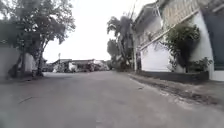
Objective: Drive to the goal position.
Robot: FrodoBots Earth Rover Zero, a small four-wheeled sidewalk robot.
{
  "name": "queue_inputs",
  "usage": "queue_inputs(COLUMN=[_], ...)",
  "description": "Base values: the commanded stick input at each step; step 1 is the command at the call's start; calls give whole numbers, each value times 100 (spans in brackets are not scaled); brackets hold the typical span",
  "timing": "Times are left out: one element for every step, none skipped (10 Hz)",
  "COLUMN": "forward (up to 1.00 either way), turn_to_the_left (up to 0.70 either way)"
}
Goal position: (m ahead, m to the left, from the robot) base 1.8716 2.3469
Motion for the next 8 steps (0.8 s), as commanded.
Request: queue_inputs(forward=[100, 100, 100, 100, 100, 100, 81, 10], turn_to_the_left=[-36, -20, 3, 4, 4, 4, 3, 0])
